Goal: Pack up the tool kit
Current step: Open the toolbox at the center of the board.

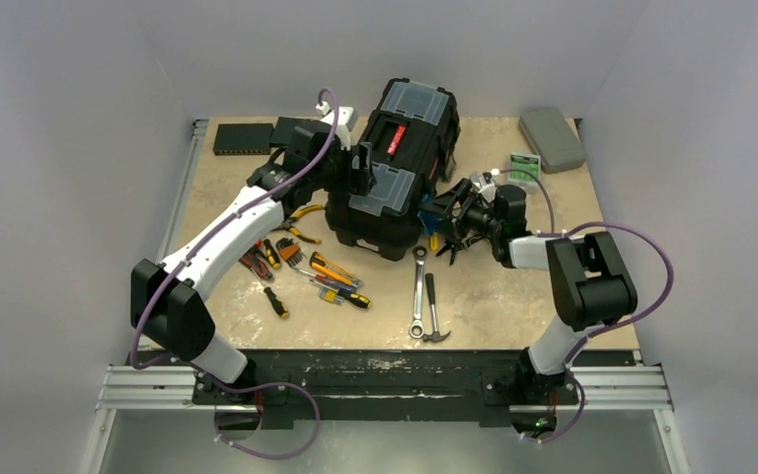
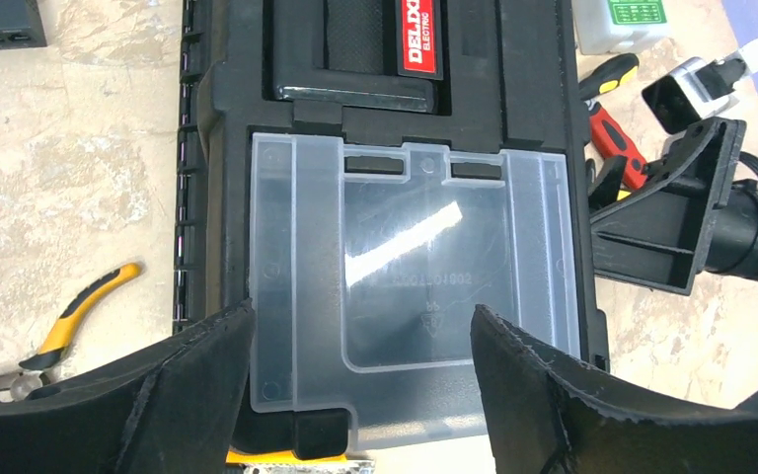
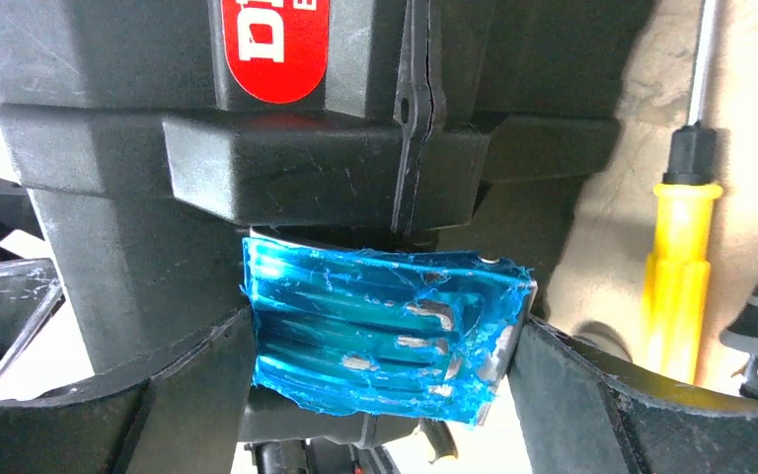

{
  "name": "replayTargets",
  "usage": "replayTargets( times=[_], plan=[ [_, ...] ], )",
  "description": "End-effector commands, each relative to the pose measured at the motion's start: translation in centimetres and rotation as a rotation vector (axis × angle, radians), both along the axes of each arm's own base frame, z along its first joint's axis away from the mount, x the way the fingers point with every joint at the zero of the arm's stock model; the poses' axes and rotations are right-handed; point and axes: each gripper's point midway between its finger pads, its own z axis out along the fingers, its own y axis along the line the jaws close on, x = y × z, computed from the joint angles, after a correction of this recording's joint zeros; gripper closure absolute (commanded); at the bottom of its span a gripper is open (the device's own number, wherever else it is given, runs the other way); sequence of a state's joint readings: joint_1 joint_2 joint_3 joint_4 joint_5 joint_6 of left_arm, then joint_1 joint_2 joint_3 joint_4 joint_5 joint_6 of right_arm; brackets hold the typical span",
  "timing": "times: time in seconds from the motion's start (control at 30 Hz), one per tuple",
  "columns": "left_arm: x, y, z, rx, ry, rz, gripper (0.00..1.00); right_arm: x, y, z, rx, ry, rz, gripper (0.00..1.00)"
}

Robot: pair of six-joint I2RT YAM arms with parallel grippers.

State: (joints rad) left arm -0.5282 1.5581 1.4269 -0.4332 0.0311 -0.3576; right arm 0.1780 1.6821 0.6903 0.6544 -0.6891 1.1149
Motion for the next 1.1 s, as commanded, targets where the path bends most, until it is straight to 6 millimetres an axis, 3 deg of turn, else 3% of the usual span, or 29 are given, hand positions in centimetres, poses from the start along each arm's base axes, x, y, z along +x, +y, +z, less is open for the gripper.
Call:
replayTargets(
  times=[0.0, 0.1, 0.2, 0.33, 0.47, 0.57, 0.7, 0.87, 1.07],
  plan=[
    [-1.5, 0.8, -0.8, -0.017, 0.063, 0.000, 0.21, -0.2, 1.5, 3.9, 0.105, -0.171, 0.063, 0.15],
    [-1.6, 0.9, -0.8, -0.027, 0.062, 0.001, 0.21, -0.2, 0.6, 3.4, 0.151, -0.137, 0.026, 0.15],
    [-1.6, 0.8, -1.1, -0.030, 0.071, -0.003, 0.21, -0.8, -0.9, 4.3, 0.280, -0.172, -0.027, 0.15],
    [-1.6, 1.0, -1.1, -0.024, 0.068, 0.003, 0.20, -1.6, -1.0, 5.4, 0.402, -0.190, 0.013, 0.14],
    [-1.6, 1.5, -0.2, -0.011, 0.050, 0.017, 0.20, -1.7, -1.4, 5.3, 0.406, -0.187, 0.001, 0.14],
    [-1.6, 2.0, 0.3, 0.003, 0.037, 0.030, 0.20, -1.6, -2.0, 4.4, 0.345, -0.162, -0.025, 0.14],
    [-1.7, 2.3, 0.4, 0.014, 0.032, 0.038, 0.20, -1.5, -3.3, 1.7, 0.216, -0.067, -0.077, 0.18],
    [-1.9, 2.4, 0.4, 0.021, 0.033, 0.039, 0.20, -1.7, -5.4, -1.1, -0.062, -0.019, -0.134, 0.15],
    [-2.2, 2.2, 0.8, 0.017, 0.023, 0.034, 0.20, -1.0, -8.2, 1.4, -0.297, -0.106, -0.216, 0.17]
  ],
)
